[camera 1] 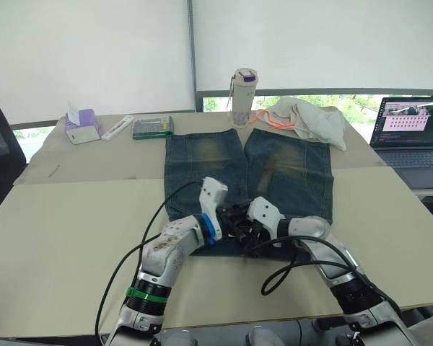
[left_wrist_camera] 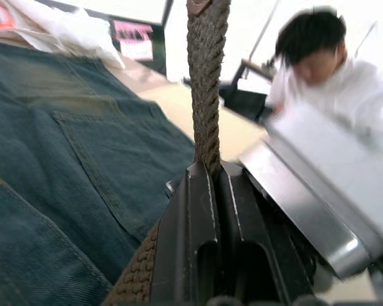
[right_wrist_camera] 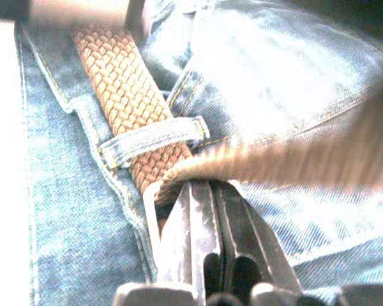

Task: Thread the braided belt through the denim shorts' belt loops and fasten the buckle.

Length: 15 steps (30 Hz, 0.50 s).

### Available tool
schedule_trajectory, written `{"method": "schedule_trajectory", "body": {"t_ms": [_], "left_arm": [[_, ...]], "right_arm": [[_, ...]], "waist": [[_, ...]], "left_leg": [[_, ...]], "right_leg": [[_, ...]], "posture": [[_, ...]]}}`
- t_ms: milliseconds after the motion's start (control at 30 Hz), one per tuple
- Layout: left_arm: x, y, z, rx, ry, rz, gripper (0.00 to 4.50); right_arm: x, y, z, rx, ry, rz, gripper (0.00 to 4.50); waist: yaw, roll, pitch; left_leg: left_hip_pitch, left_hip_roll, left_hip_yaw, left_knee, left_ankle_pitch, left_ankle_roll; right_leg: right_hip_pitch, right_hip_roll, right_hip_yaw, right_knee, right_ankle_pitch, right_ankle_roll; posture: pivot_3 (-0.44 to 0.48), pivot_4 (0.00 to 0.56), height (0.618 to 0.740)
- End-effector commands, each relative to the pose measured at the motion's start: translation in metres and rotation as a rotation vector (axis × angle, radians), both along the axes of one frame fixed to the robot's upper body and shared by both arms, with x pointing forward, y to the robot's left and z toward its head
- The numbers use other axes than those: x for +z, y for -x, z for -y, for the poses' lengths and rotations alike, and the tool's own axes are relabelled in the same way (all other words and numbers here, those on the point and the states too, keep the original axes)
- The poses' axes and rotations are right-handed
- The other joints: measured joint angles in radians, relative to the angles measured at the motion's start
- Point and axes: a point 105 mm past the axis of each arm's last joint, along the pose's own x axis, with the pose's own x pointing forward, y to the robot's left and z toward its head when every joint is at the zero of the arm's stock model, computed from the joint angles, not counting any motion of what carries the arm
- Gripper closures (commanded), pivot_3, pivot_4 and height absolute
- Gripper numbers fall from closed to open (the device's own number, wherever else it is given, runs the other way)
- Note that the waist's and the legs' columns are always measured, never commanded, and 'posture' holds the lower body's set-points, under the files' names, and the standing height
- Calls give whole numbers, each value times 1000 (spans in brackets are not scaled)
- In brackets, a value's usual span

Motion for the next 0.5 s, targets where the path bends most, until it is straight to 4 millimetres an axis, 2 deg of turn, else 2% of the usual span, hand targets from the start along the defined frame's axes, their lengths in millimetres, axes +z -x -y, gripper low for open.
{"method": "schedule_trajectory", "body": {"t_ms": [33, 167, 300, 500], "left_arm": [[49, 16, 9, -98, 82, 193, 4500], [33, 16, 12, -112, 6, 205, 4500], [19, 16, 15, -112, -64, 224, 4500], [14, 10, 14, -69, -59, 216, 4500]], "right_arm": [[-29, 17, -3, -2, -26, -144, 4454], [-7, 18, -3, -12, -136, -103, 4454], [18, 20, 12, -58, -167, -45, 4454], [38, 31, 33, -122, -178, -3, 4454]], "waist": [[1, -1, 1], [2, -1, 3], [3, 1, 9], [6, 2, 13]], "left_leg": [[0, 0, 0, 0, 0, 0], [-1, -1, 0, 0, 0, 0], [-1, -1, 0, 0, 0, 0], [-6, -1, 0, 1, 0, 0]], "right_leg": [[0, 0, 0, 0, 0, 0], [0, -1, 0, -1, 0, 0], [-1, -1, 0, -1, 0, 0], [-3, -1, -1, -1, 0, 0]], "posture": [[0, 150, 740], [0, 150, 740], [0, 150, 740], [0, 150, 740]]}}
